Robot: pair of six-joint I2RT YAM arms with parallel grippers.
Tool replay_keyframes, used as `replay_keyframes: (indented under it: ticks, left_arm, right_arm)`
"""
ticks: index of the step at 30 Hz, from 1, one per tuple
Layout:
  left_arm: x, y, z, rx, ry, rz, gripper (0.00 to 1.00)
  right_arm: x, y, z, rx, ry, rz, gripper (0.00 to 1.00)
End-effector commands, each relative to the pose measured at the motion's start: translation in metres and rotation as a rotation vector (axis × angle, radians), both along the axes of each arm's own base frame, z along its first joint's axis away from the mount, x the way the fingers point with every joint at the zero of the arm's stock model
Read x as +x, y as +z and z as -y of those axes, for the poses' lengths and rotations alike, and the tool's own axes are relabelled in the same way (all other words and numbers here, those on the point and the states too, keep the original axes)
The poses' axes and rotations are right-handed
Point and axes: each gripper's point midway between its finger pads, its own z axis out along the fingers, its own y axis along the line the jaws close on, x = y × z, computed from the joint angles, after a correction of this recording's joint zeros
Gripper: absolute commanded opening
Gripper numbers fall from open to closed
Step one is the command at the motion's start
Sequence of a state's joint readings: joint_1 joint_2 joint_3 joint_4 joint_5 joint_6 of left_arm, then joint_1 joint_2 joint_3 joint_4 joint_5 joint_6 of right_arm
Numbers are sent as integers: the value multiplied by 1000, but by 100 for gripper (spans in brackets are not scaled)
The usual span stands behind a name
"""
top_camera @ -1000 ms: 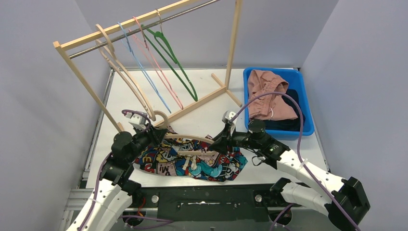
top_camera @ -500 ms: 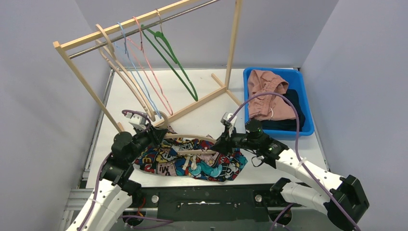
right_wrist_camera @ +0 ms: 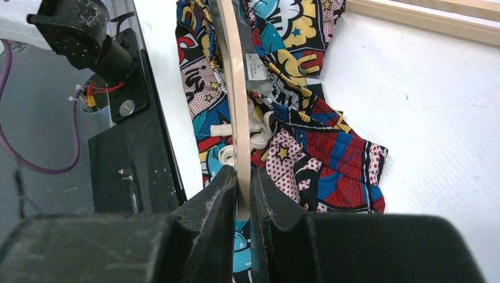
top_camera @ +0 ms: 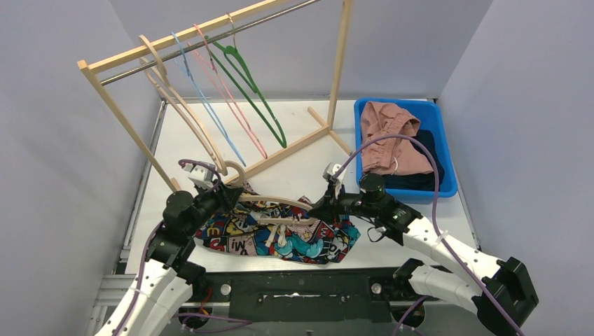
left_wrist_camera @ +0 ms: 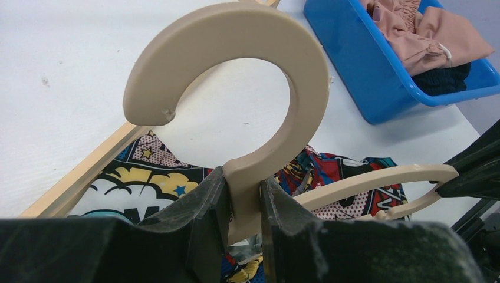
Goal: Remove the shorts from the hanger
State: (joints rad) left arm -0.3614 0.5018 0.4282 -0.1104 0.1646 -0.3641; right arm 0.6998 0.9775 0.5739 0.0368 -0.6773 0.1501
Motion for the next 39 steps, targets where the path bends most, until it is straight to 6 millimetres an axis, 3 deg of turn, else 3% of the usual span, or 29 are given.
replay_keyframes:
  ticks: [1, 4, 9, 12, 15, 21, 28, 39]
  left_arm:
    - [3, 32, 4, -36, -12, 100, 0]
    - [3, 32, 4, -36, -11, 102, 0]
    - [3, 33, 3, -35, -7, 105, 36]
    - [2, 34, 3, -35, -11, 109, 45]
    - [2, 33, 3, -34, -11, 110, 46]
    - [6, 27, -3, -7, 31, 80, 47]
    - [17, 9, -24, 52, 161, 5, 47]
    - [17, 8, -25, 53, 163, 1, 47]
  right_arm:
    - [10, 23, -6, 41, -2, 69, 2]
    - [15, 24, -2, 36, -45, 73, 0]
    - [24, 27, 12, 34, -98, 22, 0]
    - [31, 27, 24, 49, -125, -25, 0]
    - [31, 31, 33, 96, -120, -60, 0]
    - [29, 69, 57, 274, -116, -27, 0]
    - [33, 87, 83, 220, -241, -10, 0]
    - [36, 130, 104, 218, -400, 65, 0]
